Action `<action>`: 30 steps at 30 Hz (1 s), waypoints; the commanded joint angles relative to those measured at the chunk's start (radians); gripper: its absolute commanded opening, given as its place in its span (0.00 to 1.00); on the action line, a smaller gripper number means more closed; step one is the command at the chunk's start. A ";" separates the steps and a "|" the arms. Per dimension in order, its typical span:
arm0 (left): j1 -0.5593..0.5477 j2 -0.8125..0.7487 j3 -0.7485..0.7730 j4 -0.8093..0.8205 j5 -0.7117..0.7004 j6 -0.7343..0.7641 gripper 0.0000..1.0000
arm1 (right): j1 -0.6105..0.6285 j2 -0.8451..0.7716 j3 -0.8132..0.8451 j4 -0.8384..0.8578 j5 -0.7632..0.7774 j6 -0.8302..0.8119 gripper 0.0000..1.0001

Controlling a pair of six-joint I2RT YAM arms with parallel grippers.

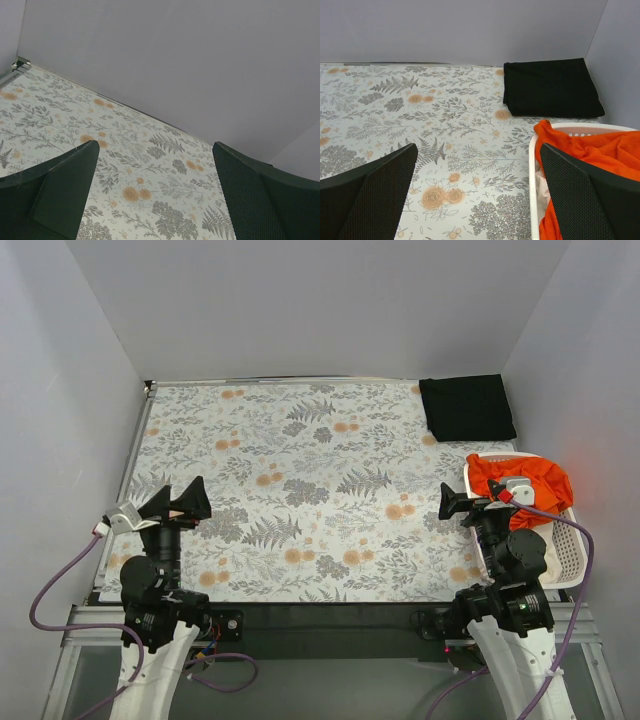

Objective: Fold and stack the t-shirts
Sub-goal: Grab the tshirt from the pile

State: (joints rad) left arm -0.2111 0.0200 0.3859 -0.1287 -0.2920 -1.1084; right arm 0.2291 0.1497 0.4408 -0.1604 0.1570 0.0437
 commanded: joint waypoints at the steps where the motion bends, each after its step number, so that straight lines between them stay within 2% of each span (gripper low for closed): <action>1: 0.007 -0.012 -0.012 -0.009 -0.007 0.002 0.90 | -0.004 -0.018 0.018 0.044 0.015 -0.013 0.98; 7: 0.006 -0.017 -0.019 -0.008 -0.006 -0.002 0.90 | -0.004 0.046 0.059 0.012 0.061 0.025 0.98; 12: -0.001 -0.058 -0.013 -0.038 -0.016 -0.033 0.89 | -0.002 0.237 0.156 -0.039 0.104 0.076 0.98; 20: -0.025 -0.092 -0.004 -0.092 -0.032 -0.074 0.89 | -0.007 0.604 0.297 -0.169 0.390 0.196 0.97; 26: -0.045 -0.098 -0.001 -0.100 -0.036 -0.071 0.89 | -0.106 0.828 0.351 -0.169 0.499 0.260 0.93; 30: -0.057 -0.110 -0.004 -0.100 -0.038 -0.067 0.89 | -0.247 0.913 0.363 -0.166 0.538 0.314 0.93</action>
State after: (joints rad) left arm -0.2588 0.0074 0.3786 -0.2138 -0.3134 -1.1828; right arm 0.0589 1.0389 0.7513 -0.3351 0.5957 0.2878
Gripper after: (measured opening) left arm 0.893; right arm 0.932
